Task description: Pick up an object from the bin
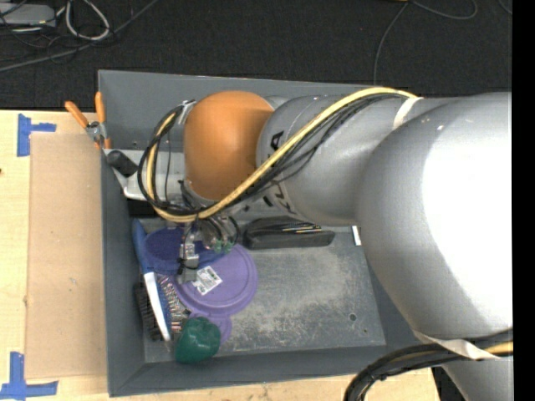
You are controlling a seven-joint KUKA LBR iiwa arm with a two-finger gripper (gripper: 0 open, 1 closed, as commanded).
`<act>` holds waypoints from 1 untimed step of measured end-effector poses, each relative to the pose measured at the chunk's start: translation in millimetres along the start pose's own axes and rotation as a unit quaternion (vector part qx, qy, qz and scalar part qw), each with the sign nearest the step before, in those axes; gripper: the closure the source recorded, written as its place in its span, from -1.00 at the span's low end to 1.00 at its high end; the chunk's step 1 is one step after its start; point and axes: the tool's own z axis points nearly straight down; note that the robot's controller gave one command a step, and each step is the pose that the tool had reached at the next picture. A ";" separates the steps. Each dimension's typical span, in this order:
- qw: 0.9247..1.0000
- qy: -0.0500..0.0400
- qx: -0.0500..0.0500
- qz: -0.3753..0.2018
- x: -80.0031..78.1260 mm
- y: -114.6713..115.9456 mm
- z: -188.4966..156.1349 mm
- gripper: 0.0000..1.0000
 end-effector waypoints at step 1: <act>0.998 0.002 0.001 0.057 -9.6 -11.4 -17.1 -1.00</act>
Offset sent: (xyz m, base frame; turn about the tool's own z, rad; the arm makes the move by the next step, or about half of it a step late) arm 0.0121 -0.0015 -0.0454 0.2389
